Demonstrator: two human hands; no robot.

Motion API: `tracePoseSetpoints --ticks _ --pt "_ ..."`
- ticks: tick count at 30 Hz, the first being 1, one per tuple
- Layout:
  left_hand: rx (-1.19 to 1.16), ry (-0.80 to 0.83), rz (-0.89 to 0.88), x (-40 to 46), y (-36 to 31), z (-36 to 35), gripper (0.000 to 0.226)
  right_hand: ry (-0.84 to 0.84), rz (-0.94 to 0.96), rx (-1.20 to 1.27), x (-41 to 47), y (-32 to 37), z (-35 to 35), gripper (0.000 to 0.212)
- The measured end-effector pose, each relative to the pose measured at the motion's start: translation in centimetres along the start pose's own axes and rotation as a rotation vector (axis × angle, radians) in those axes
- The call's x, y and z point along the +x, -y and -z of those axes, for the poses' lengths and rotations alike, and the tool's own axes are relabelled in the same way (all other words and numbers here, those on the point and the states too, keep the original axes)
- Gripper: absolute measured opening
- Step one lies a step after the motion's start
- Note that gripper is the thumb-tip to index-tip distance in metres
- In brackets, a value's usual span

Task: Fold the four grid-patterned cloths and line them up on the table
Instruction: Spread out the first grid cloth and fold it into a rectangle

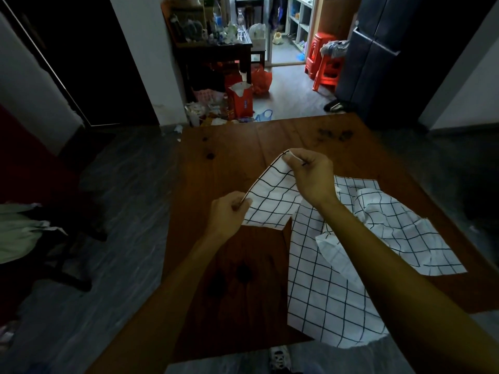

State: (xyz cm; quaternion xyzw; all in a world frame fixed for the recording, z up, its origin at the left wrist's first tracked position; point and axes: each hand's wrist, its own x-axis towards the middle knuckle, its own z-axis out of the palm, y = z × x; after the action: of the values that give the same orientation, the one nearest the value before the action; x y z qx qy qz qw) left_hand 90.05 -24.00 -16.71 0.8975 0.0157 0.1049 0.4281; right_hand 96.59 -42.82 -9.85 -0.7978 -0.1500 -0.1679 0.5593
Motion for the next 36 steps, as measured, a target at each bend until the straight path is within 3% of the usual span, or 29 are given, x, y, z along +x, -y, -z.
tracePoseSetpoints --ticks 4,7,10,15,18,21,26,30,36 --pt "-0.164 -0.007 -0.059 0.6 -1.8 0.1 0.018 0.047 -0.034 0.023 0.0 0.2 0.0 0.012" --pt "-0.045 -0.055 -0.040 1.5 -1.9 -0.1 0.007 0.050 0.000 0.048 -0.5 0.5 -0.1 0.011" --pt "0.082 -0.111 -0.003 2.3 -1.8 -0.2 0.022 0.053 0.029 0.078 -0.9 0.5 0.2 0.010" --pt "0.099 -0.174 0.071 3.0 -2.5 -0.2 0.029 0.113 0.007 0.157 -1.7 1.2 0.4 0.008" --pt "0.052 -0.208 0.105 3.5 -3.1 -0.1 0.018 0.187 -0.020 0.164 -2.4 1.6 0.8 0.024" --pt "-0.035 -0.219 0.072 3.5 -3.7 0.1 0.008 0.239 -0.194 0.160 -2.7 1.9 0.9 0.047" --pt "-0.118 -0.072 -0.067 3.4 -3.9 0.2 0.018 0.216 -0.148 -0.069 -2.5 0.4 0.2 0.016" --pt "-0.174 0.026 -0.197 3.1 -4.0 0.4 0.020 0.317 -0.105 -0.205 -2.7 -0.5 -0.5 0.029" --pt "-0.179 0.075 -0.154 2.6 -4.6 1.1 0.025 0.326 -0.111 -0.266 -2.7 -0.7 -1.2 0.018"
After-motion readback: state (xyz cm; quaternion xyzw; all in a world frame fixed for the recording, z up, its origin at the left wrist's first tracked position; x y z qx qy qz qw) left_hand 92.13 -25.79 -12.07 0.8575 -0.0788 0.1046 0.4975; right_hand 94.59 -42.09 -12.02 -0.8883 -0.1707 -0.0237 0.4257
